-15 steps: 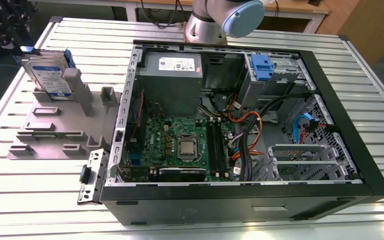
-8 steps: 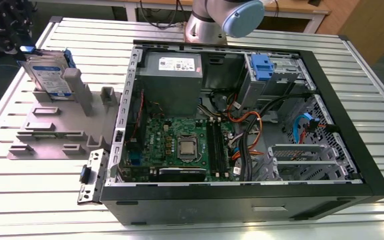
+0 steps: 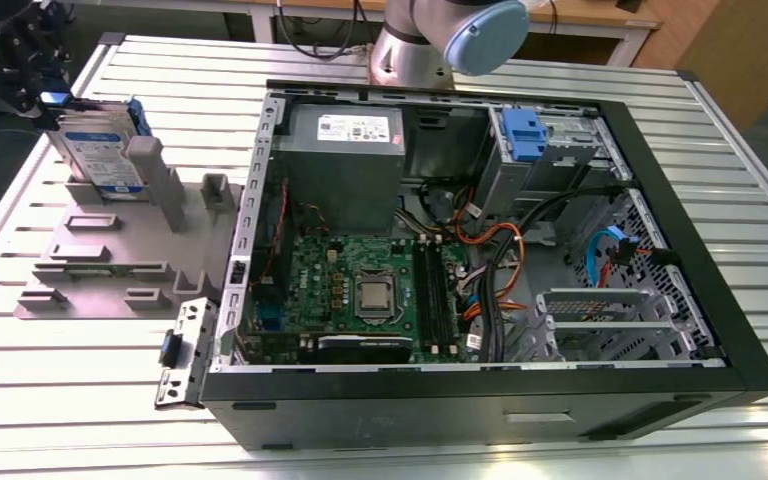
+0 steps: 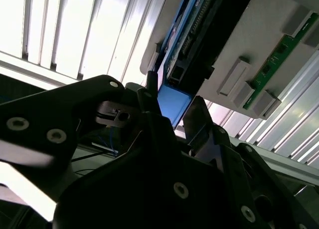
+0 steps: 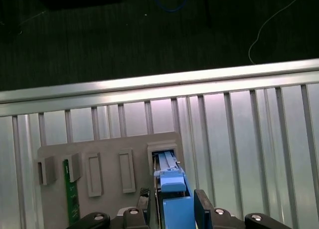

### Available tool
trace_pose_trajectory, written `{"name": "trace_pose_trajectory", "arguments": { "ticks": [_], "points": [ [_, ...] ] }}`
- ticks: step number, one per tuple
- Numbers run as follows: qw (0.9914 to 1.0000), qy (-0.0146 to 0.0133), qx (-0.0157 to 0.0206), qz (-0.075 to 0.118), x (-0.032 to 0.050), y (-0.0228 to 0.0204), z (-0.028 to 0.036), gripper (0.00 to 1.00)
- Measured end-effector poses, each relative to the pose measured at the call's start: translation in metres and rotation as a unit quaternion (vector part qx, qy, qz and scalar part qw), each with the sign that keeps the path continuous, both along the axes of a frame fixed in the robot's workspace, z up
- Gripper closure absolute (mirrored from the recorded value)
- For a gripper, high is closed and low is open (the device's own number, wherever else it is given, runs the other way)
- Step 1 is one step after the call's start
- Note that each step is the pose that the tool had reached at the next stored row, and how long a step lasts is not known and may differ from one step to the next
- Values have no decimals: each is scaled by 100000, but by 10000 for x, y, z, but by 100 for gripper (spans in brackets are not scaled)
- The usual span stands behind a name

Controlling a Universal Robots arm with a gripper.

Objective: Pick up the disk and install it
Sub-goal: 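Pick up the disk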

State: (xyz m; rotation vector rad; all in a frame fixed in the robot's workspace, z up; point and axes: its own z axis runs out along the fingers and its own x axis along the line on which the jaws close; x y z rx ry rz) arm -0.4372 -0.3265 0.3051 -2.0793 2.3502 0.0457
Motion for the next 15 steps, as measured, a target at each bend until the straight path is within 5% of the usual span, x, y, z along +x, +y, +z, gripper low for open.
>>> {"name": "trace_pose_trajectory", "arguments": {
  "ticks": [15],
  "points": [
    [99995, -77, 4, 972, -7, 0, -88, 53]
  ]
}}
